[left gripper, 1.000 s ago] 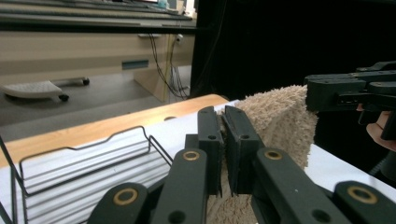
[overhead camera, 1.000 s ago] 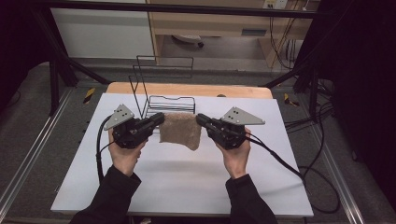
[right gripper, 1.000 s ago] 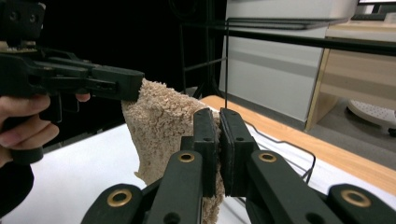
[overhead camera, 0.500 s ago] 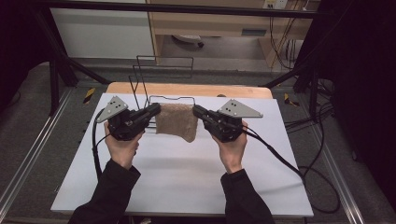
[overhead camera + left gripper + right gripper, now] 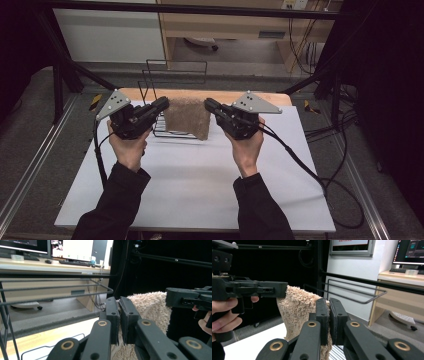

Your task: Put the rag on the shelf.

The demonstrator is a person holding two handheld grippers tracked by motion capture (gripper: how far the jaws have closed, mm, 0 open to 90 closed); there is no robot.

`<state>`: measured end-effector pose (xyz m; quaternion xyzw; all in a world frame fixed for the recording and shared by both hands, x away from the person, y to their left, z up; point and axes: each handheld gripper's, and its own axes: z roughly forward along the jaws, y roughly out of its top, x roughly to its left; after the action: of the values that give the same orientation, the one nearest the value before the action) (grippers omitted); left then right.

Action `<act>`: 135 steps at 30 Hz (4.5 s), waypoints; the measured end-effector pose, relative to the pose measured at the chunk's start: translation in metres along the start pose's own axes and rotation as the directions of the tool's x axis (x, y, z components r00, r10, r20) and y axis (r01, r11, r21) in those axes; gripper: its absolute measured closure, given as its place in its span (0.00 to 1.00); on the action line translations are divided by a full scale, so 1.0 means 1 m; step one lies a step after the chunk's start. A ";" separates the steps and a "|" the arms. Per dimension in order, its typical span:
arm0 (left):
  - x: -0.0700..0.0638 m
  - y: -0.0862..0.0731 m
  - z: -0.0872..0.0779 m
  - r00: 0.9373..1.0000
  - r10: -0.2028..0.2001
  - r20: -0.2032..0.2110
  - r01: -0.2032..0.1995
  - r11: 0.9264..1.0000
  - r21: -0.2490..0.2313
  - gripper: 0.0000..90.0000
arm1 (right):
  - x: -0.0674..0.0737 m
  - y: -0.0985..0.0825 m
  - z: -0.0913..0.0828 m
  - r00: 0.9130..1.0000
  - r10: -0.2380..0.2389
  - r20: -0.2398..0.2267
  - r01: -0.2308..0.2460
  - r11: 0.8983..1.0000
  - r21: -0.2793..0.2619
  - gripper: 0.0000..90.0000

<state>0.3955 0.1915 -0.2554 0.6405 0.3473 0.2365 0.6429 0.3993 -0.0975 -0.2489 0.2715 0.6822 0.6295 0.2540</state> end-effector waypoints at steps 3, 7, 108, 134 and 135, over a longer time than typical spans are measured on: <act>0.000 0.002 0.000 1.000 -0.003 -0.002 0.003 1.000 -0.010 0.94 | 0.000 0.006 0.002 1.000 -0.004 0.009 0.004 1.000 -0.009 0.96; 0.001 0.007 0.001 1.000 -0.007 -0.009 0.007 1.000 -0.030 0.94 | 0.000 0.015 0.005 1.000 -0.008 0.014 0.008 1.000 -0.022 0.96; 0.089 0.079 0.069 0.993 0.005 -0.117 -0.010 0.999 -0.039 0.94 | -0.075 0.075 0.126 0.999 -0.007 0.042 0.007 1.000 -0.015 0.95; 0.085 0.049 0.048 0.998 0.032 -0.062 -0.031 0.999 0.022 0.94 | -0.058 0.044 0.108 0.999 -0.035 -0.028 0.036 0.999 0.037 0.95; 0.085 0.048 0.047 0.997 0.037 -0.062 -0.035 0.999 0.028 0.94 | -0.058 0.044 0.108 0.999 -0.035 -0.028 0.036 0.999 0.037 0.95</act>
<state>0.4923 0.2277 -0.2226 0.6474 0.3587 0.2634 0.6187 0.5179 -0.0574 -0.2133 0.2555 0.7021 0.6156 0.2504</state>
